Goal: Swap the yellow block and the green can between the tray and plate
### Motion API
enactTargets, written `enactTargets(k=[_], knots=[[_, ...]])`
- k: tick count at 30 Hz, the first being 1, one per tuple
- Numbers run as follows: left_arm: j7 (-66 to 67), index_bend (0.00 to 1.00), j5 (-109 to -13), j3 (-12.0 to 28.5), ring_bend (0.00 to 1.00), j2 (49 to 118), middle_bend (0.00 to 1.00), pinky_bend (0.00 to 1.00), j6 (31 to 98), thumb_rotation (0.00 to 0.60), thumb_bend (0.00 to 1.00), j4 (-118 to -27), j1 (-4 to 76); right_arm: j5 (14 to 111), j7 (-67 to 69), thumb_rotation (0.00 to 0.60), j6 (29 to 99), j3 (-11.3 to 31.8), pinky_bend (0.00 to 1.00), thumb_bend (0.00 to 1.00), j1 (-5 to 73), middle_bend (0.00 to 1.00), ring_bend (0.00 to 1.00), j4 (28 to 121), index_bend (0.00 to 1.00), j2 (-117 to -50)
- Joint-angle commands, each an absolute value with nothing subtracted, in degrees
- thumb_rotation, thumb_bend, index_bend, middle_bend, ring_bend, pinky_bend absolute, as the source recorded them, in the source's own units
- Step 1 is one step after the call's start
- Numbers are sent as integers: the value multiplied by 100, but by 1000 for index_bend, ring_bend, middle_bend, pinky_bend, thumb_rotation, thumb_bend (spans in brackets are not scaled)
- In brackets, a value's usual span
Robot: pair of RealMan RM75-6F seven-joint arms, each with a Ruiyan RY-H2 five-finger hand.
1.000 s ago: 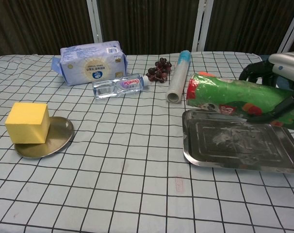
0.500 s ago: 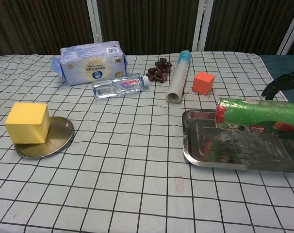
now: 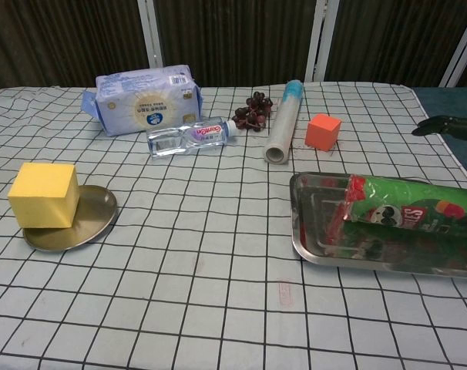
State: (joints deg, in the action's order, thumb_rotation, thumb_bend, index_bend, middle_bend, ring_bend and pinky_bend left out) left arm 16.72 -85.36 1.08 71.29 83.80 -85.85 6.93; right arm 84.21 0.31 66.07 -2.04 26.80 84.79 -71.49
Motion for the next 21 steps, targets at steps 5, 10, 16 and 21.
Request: enactTargets(k=[5, 10, 16, 21], knots=[[1622, 109, -8619, 108, 48, 7121, 107, 208, 8462, 600, 390, -8593, 679, 8727, 181, 600, 7547, -92, 0, 50, 2253, 0, 0, 8624, 0, -6918], [1510, 109, -8750, 111, 49, 7079, 104, 208, 8655, 600, 388, -8636, 624, 8618, -284, 600, 8521, 68, 0, 50, 1682, 0, 0, 8684, 0, -6842], [1434, 108, -8839, 96, 48, 7013, 104, 208, 8751, 600, 388, -8712, 583, 8189, -620, 600, 9165, 230, 0, 50, 1086, 0, 0, 8824, 0, -6818], [1367, 109, -8866, 91, 48, 6947, 106, 208, 8797, 600, 387, -8759, 550, 7677, -754, 600, 8910, 263, 0, 50, 868, 0, 0, 9065, 0, -6650]])
